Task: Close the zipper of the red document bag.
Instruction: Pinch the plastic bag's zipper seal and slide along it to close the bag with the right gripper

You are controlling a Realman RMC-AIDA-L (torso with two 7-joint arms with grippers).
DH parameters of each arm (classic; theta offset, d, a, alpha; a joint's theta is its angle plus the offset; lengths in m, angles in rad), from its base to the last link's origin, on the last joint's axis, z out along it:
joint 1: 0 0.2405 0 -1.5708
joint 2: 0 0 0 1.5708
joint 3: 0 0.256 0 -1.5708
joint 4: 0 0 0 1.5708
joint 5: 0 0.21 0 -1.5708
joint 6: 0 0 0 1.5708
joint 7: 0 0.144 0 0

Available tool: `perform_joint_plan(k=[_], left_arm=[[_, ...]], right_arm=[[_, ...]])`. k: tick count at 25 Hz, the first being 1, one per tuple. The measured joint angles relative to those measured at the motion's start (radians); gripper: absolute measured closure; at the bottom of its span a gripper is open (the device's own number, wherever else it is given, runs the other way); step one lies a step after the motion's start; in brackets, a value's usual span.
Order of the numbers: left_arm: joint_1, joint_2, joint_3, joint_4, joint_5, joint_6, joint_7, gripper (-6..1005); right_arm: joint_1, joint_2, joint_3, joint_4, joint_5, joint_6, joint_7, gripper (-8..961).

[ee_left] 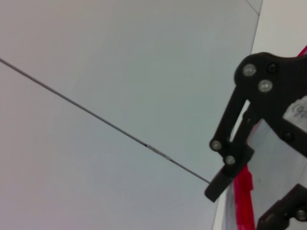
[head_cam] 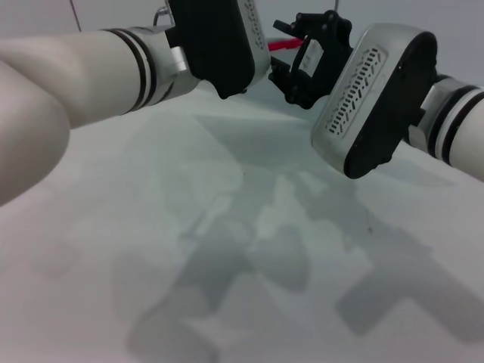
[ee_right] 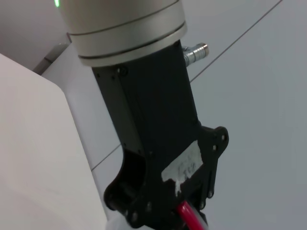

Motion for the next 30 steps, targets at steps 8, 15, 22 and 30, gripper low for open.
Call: perform_joint_plan(k=[8,15,22,30], left_arm=[[0.001,-0.001,0.003,0.014,0.0,0.008,0.0,944],[0.003,-0.001,0.002,0.021,0.0,0.011,0.0,945],[0.002,-0.001,-0.005,0.018,0.0,0.011,0.0,944],[0.002,0.0,-0.006,0.018,0.0,0.011,0.0,944]], right_arm=[[-0.001,0.0,0.008,0.016,0.0,0.026,0.0,602],[-0.002,0.0,0.0,0.028,-0.028,0.054,-0.001,610],[-0.011,0.002,-0.019,0.023,-0.054,0.055,-0.001,617],[-0.013,0.002,-0.025,0.017,-0.076,0.055,-0.001,627]])
